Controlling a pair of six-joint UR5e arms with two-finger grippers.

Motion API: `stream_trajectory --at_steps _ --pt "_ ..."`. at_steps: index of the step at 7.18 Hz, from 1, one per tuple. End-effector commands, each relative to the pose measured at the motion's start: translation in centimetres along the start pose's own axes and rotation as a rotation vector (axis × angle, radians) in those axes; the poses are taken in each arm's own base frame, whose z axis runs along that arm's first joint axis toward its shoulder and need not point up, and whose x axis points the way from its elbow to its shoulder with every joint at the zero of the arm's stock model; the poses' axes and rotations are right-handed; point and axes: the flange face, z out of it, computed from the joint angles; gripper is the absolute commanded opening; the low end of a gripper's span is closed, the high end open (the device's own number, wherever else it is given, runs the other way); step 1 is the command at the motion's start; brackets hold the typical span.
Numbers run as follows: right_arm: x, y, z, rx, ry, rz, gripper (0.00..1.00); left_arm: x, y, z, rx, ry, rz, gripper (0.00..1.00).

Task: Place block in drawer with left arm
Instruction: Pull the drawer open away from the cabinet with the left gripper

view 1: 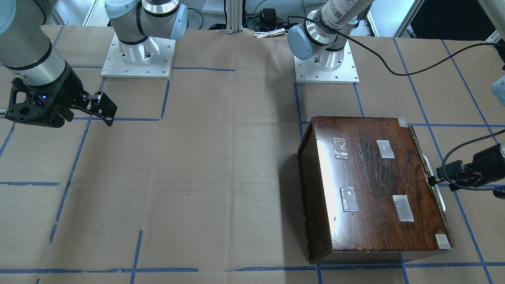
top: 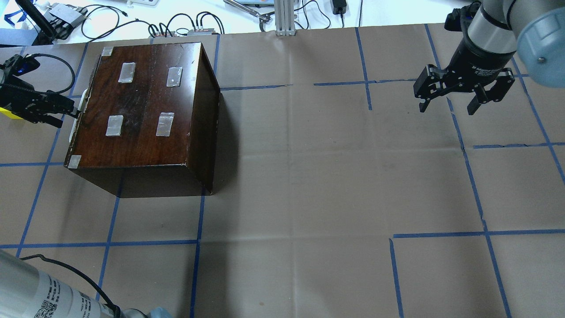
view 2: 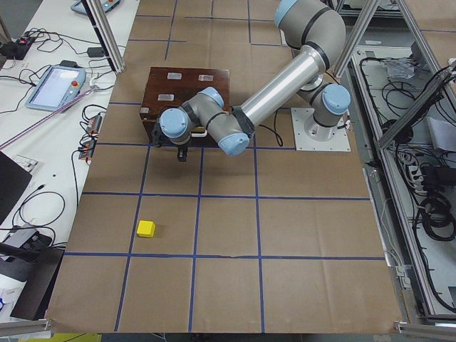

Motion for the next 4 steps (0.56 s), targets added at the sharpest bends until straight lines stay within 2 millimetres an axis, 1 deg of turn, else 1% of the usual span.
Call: stream_trajectory --at_steps 1,2,3,4 --pt "0.0 0.0 0.0 0.0 0.0 0.0 1.0 -0.8 0.2 -0.4 0.007 -0.02 -0.005 0.99" --pt "0.0 0.0 -0.1 0.001 0.0 0.0 1.0 -1.9 0.8 -1.0 0.008 -0.032 -0.006 0.99" --pt "0.0 0.0 -0.1 0.001 0.0 0.0 1.0 -2.9 0.6 -2.2 0.023 -0.047 0.006 0.99" --pt "0.0 0.0 -0.1 0.001 0.0 0.0 1.0 -3.4 0.0 -2.7 0.028 -0.053 0.007 0.99"
